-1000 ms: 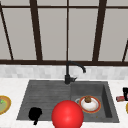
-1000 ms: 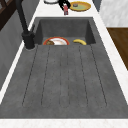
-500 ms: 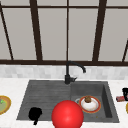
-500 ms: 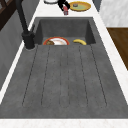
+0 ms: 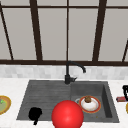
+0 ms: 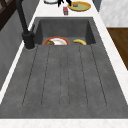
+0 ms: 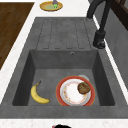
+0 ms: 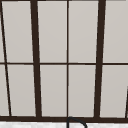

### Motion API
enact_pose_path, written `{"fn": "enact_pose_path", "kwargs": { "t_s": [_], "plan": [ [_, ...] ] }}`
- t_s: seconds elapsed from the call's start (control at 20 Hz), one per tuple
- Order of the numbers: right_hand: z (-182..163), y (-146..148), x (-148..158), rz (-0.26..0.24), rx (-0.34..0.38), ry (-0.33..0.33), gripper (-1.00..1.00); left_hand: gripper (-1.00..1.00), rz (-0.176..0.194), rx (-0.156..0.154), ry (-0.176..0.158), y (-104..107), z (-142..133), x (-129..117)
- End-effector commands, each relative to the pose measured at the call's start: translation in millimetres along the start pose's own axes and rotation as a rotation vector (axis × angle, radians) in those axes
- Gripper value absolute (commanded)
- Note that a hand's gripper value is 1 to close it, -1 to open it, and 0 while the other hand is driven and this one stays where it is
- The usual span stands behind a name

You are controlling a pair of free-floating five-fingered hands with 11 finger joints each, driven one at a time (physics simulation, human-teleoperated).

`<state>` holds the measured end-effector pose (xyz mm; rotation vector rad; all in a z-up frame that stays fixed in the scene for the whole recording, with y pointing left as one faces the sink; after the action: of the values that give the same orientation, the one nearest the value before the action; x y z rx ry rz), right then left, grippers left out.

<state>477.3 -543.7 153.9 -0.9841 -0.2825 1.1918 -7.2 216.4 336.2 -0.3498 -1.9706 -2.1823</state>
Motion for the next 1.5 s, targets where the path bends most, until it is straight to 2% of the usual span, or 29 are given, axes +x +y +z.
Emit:
{"fn": "enact_pose_path", "kwargs": {
  "t_s": [0.0, 0.35, 0.75, 0.85, 1.05, 1.15, 1.45],
  "plan": [
    [18.0, -24.7, 5.3, -0.016, -0.036, -0.007, -1.0, 0.0, 0.0, 0.0, 0.0, 0.0, 0.0, 0.0],
    [38.6, -48.9, 21.7, 0.035, -0.006, -0.058, -1.0, 0.0, 0.0, 0.0, 0.0, 0.0, 0.0, 0.0],
    [61.2, -64.5, 43.3, 0.01, -0.007, -0.113, -1.0, 0.0, 0.0, 0.0, 0.0, 0.0, 0.0, 0.0],
    [69.1, -58.9, 54.4, -0.004, -0.029, -0.112, -1.0, 0.0, 0.0, 0.0, 0.0, 0.0, 0.0, 0.0],
    [83.0, -50.9, 71.3, 0.006, -0.059, -0.113, -1.0, 0.0, 0.0, 0.0, 0.0, 0.0, 0.0, 0.0],
    [88.8, -45.8, 81.7, -0.011, -0.078, -0.113, -1.0, 0.0, 0.0, 0.0, 0.0, 0.0, 0.0, 0.0],
    [108.5, -36.2, 105.9, -0.029, -0.073, -0.147, -1.0, 0.0, 0.0, 0.0, 0.0, 0.0, 0.0, 0.0]
  ]
}}
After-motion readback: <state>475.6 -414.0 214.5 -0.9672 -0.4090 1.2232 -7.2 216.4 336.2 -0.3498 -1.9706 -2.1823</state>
